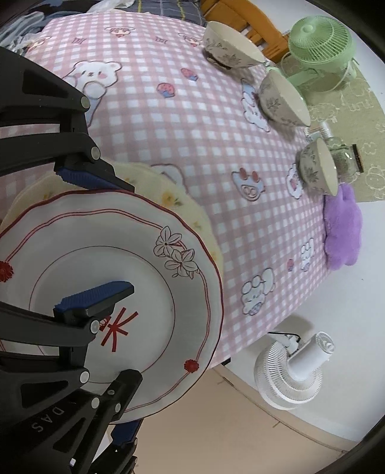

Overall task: Organize plates and bowls
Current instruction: 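Carry the red-trimmed plate with both tools over the cream plate stack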

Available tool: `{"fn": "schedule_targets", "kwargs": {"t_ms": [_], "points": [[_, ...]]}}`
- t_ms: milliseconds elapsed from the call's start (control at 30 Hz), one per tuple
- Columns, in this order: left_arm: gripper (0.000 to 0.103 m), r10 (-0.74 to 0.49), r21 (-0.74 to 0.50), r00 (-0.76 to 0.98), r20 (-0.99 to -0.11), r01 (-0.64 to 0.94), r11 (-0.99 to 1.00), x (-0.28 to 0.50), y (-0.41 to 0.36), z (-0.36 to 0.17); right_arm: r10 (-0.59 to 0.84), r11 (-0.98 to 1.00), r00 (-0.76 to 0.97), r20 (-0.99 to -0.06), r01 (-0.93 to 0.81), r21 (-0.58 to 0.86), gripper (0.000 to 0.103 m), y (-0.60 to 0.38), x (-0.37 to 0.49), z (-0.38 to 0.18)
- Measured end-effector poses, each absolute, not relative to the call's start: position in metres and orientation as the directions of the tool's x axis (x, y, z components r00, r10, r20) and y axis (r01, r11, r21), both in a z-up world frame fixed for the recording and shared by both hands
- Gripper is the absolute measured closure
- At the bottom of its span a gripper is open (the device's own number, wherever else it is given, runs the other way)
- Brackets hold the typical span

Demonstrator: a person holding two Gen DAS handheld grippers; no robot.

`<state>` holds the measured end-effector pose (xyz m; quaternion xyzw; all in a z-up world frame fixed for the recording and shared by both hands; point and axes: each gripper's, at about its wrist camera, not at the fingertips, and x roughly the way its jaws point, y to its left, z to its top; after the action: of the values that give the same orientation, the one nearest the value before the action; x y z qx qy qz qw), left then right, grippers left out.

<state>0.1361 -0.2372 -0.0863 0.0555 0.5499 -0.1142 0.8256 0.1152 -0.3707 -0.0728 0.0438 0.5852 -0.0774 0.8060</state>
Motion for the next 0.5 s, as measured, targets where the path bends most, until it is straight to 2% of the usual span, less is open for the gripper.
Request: {"fn": "schedule_targets", "kwargs": {"t_ms": [500], "points": [[0.043, -0.092, -0.020, 0.392, -0.915, 0.183, 0.983, 0.132, -0.245, -0.092, 0.011, 0.995, 0.304, -0.953, 0.094, 0.042, 0.063, -0.386, 0.119, -0.083]]}}
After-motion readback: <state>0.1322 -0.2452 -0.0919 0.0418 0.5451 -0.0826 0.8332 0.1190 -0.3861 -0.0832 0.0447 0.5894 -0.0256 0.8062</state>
